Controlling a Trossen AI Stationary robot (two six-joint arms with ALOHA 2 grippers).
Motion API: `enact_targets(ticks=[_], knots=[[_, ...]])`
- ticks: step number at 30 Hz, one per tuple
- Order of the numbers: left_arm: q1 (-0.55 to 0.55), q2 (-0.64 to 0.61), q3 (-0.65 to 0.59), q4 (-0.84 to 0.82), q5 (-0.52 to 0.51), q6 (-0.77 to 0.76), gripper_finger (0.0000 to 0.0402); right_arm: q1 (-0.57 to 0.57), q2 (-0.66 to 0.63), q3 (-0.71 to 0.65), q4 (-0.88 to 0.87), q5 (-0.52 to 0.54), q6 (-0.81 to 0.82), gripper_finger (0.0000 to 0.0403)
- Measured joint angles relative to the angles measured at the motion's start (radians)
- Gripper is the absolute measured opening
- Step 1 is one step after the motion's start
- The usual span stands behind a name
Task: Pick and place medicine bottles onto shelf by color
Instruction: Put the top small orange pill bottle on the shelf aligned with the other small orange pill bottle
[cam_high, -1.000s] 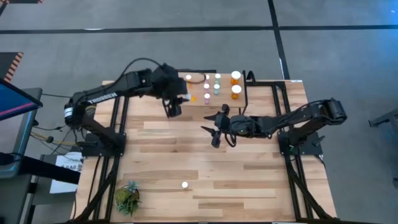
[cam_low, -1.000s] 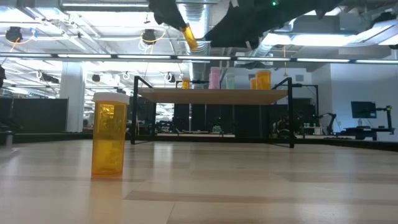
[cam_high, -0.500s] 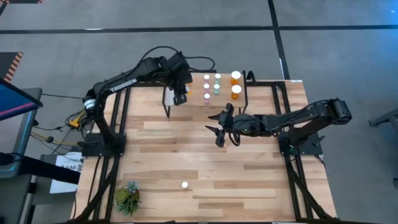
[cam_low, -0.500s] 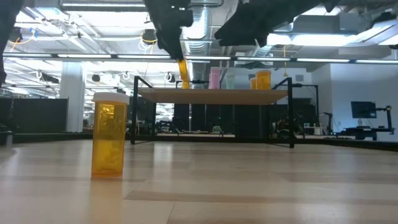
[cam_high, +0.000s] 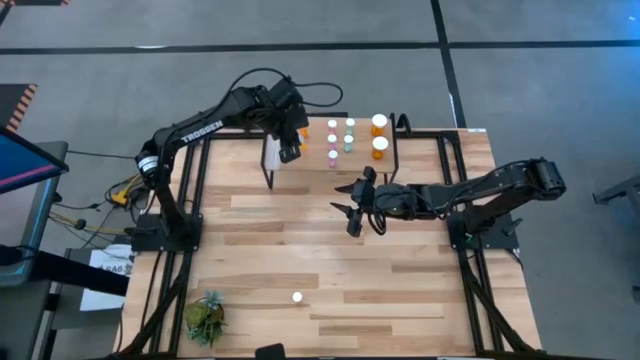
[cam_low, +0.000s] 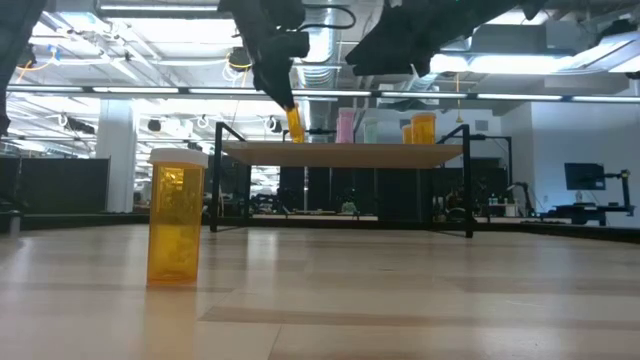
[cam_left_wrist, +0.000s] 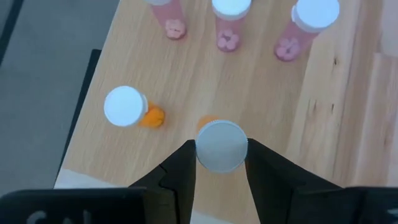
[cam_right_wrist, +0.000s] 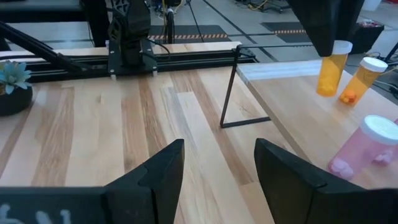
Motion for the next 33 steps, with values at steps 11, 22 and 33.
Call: enact_targets(ticks=[11,22,33], knots=[[-0.006,0.0,-0.032,0.02,0.023,0.007,0.0112,0.0,0.0,0.0,0.0,0.0,-0.002,0.0219],[-0.006,0.0,-0.032,0.04,0.024,0.016,0.0112,0.0,0.0,0.0,0.0,0.0,-0.001,0.0219],[0.008,0.037,-0.031,0.036,0.046,0.034,0.0112,0.0,0.001,0.0,0.0,0.0,-0.001,0.0219]])
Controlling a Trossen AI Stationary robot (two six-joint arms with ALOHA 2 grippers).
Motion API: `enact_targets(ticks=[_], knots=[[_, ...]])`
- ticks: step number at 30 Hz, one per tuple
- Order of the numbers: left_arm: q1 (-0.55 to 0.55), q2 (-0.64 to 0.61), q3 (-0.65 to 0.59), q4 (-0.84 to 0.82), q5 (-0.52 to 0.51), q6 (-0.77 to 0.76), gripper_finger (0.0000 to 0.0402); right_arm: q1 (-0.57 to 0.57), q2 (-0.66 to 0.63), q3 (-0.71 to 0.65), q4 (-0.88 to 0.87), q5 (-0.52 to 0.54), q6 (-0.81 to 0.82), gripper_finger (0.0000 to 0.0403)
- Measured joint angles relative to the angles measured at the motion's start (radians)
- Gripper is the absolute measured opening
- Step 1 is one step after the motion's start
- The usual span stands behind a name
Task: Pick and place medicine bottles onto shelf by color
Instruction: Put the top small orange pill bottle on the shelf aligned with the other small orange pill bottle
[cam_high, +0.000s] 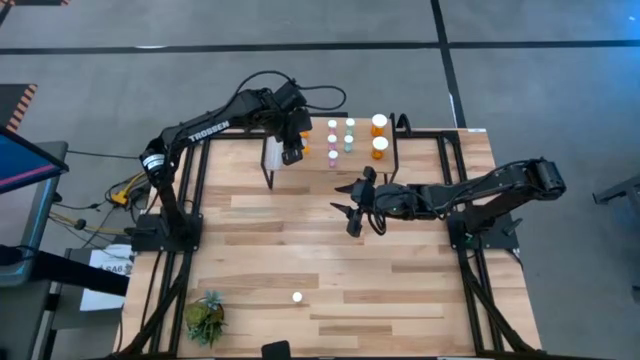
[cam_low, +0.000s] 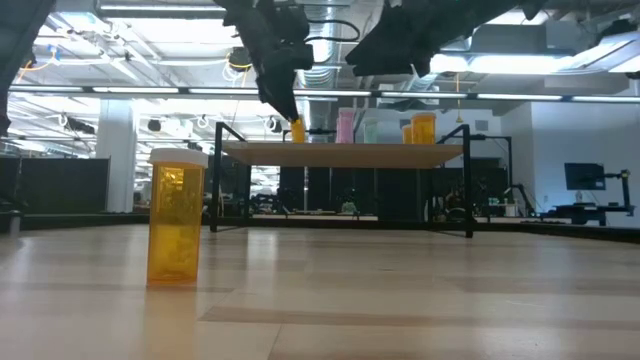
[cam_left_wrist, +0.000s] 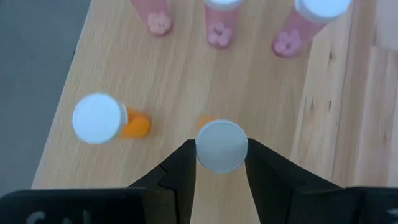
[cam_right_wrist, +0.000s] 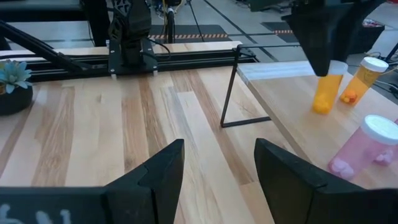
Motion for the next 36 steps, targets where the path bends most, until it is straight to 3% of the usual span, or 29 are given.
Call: enact_targets(ticks=[36], knots=[[0.01,0.027,0.062,-0.073,-0.031,-0.001,0.0112,0.0,0.0,0.0,-0.006,0.0,0.001,0.0219]])
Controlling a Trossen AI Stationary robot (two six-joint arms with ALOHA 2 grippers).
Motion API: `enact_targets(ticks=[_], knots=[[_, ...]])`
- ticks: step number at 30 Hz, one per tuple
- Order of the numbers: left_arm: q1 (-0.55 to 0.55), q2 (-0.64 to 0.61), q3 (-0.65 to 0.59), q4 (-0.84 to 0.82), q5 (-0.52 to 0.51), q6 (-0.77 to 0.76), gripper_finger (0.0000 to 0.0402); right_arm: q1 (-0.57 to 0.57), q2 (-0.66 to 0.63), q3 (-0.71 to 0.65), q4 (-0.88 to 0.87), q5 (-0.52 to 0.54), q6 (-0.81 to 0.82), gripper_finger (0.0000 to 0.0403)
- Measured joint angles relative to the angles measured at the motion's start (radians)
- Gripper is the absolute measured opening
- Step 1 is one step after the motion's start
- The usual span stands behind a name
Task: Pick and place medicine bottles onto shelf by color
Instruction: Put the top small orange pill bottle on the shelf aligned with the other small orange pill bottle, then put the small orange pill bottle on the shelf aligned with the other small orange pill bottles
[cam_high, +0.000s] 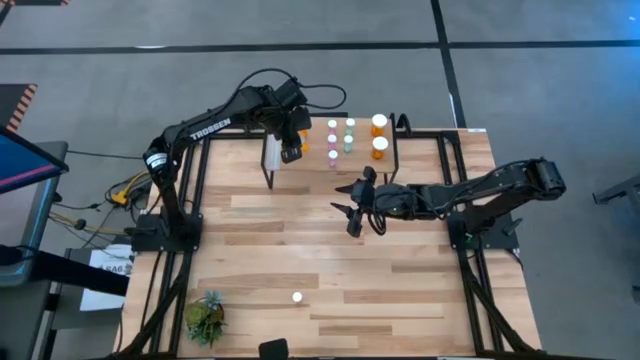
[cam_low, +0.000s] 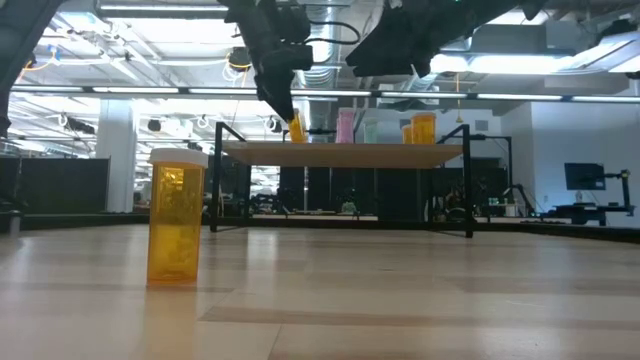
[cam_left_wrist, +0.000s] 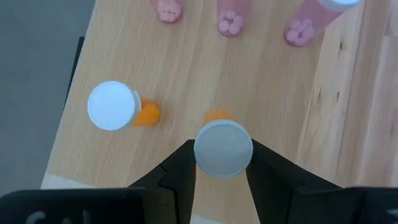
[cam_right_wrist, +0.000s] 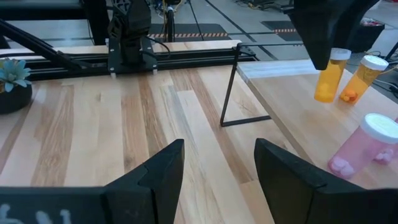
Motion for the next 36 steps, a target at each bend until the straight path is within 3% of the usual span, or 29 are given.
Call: enact_targets(ticks=[11,20,28,36], knots=[[0.0,-0.001,0.0,-0.006,0.033,0.008,0.0113,0.0,0.0,0.0,0.0,0.0,0.006,0.0219],[0.0,-0.001,0.001,-0.005,0.003,0.008,0.0155,0.0,0.0,0.0,0.0,0.0,0.009,0.0219],[0.0,-0.002,0.001,-0.015,-0.025,0.009,0.0162,0.0,0.0,0.0,-0.002,0.0,0.017,0.0219],[0.002,-0.109,0.002,-0.095,-0.04,-0.004,0.0163,0.0,0.0,0.0,-0.016,0.0,0.026,0.0218]])
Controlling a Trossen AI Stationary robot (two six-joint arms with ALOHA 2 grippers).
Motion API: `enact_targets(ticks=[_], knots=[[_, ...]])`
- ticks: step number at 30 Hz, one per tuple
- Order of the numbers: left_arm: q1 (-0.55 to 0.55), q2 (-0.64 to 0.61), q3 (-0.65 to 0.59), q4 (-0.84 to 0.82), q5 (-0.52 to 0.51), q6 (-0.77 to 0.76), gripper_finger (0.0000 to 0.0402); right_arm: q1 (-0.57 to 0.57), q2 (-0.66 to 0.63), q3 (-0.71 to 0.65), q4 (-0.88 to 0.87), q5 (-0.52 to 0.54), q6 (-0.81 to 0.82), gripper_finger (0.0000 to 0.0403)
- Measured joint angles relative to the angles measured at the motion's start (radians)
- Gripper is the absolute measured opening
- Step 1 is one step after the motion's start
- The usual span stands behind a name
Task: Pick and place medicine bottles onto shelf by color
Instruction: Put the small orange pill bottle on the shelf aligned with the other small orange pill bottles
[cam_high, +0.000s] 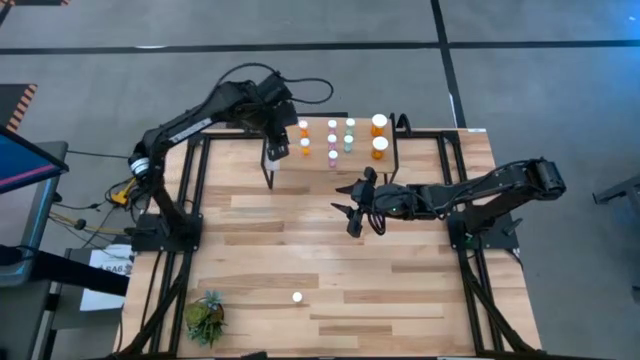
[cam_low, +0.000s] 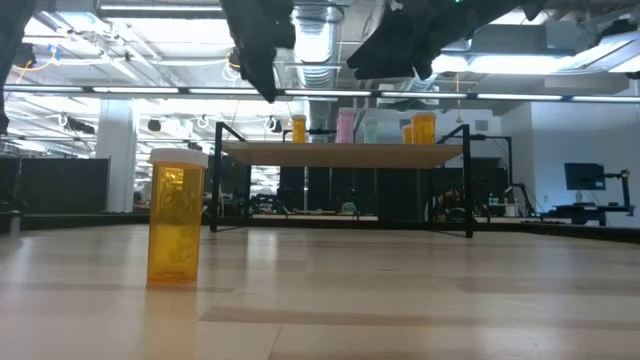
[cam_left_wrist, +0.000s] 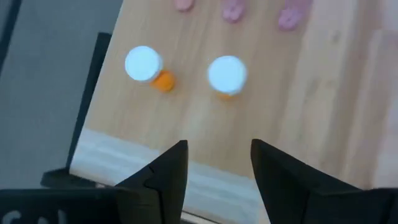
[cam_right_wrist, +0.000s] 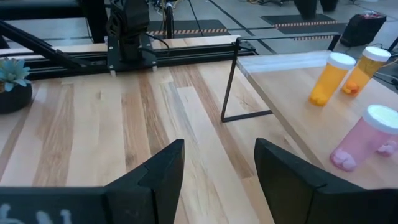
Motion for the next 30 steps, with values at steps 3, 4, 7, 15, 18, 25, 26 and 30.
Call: enact_targets(ticks=[3,4,7,15,18,25,26,30], knots=[[-0.028,-0.065,-0.015,0.011,0.047,-0.029,0.0163,0.001,0.0,0.0,0.0,0.0,0.024,0.0217],[-0.047,-0.095,-0.037,0.025,0.065,-0.031,0.0163,0.005,0.0,0.0,-0.003,0.0,0.028,0.0216],[-0.128,-0.185,-0.15,0.104,0.102,-0.035,0.0163,0.02,-0.003,0.0,-0.017,0.002,0.028,0.0216],[-0.482,-0.406,-0.587,0.436,0.105,-0.211,0.0163,0.078,-0.08,-0.001,-0.062,0.1,0.043,0.0216],[-0.639,-0.42,-0.694,0.535,0.052,-0.299,0.0163,0.096,-0.114,-0.001,-0.073,0.125,0.044,0.0216],[-0.906,-0.337,-0.752,0.689,-0.04,-0.447,0.0169,0.153,-0.175,-0.001,-0.129,0.22,0.054,0.0216],[-0.928,-0.319,-0.749,0.703,-0.047,-0.455,0.0174,0.163,-0.182,-0.001,-0.13,0.235,0.058,0.0216],[-0.986,-0.237,-0.745,0.733,-0.081,-0.487,0.0207,0.203,-0.202,-0.001,-0.13,0.277,0.062,0.0216]])
